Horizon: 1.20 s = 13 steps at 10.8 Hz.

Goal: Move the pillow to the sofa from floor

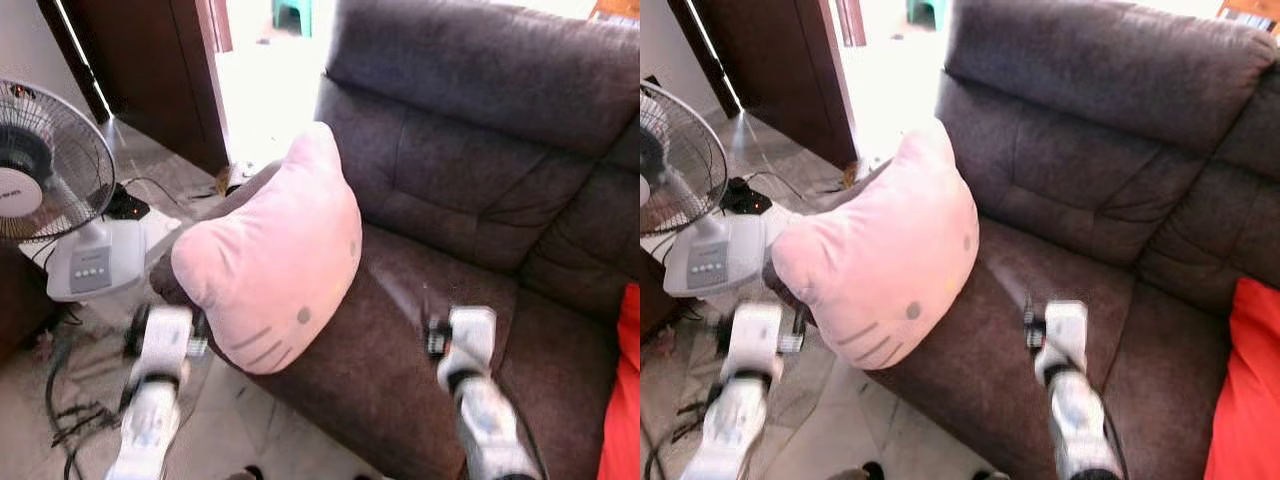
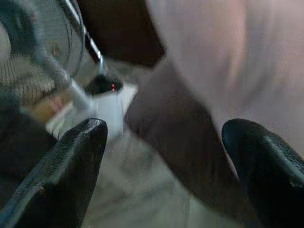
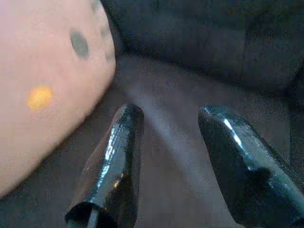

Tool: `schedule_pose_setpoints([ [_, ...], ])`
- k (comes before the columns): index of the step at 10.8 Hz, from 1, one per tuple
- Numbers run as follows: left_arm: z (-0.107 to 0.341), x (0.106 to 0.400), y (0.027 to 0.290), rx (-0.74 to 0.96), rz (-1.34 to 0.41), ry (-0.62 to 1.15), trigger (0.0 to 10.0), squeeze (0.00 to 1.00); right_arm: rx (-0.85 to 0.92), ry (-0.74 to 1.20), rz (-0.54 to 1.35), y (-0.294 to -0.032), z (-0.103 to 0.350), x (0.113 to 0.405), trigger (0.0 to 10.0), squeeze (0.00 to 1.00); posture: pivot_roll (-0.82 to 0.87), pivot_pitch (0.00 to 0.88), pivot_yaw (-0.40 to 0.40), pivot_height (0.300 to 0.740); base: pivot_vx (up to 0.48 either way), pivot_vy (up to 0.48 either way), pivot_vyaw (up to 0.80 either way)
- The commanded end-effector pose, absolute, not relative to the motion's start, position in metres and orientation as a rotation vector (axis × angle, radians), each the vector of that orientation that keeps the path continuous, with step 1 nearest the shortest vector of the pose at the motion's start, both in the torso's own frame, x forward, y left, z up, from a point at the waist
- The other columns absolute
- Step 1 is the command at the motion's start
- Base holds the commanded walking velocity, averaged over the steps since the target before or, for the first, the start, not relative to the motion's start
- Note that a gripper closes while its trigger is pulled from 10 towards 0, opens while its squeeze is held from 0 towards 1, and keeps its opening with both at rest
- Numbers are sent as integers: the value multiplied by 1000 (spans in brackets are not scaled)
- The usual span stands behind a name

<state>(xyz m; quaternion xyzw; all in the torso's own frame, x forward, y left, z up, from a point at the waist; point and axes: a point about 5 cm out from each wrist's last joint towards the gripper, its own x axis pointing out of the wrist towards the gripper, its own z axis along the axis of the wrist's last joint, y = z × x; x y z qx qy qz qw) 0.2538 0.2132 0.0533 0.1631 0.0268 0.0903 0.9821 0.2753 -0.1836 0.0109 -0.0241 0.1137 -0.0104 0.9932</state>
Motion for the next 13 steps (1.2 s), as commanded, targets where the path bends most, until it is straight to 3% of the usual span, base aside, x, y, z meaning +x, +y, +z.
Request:
schedule_pose_setpoints([
  [1, 37, 243, 216, 318, 199, 115, 10000, 0, -45, 280, -36, -187, 1, 268, 10000, 0, 133, 140, -13, 740, 0, 0, 0],
  [3, 15, 229, 221, 291, 227, 207, 10000, 0, -46, 364, -39, -188, -14, 259, 10000, 0, 133, 137, -13, 740, 0, 0, 0],
  [5, -25, 210, 224, 163, 255, 425, 10000, 0, -8, 492, -24, -185, -33, 245, 10000, 0, 134, 127, -14, 740, 0, 0, 0],
  [8, -59, 187, 224, 109, 259, 635, 10000, 0, -60, 656, -1, -181, -56, 222, 10000, 0, 130, 116, -14, 740, 0, 0, 0],
  [13, -71, 172, 229, 78, 280, 723, 10000, 0, -44, 820, 1, -174, -78, 190, 10000, 0, 136, 130, -16, 740, 0, 0, 0],
])
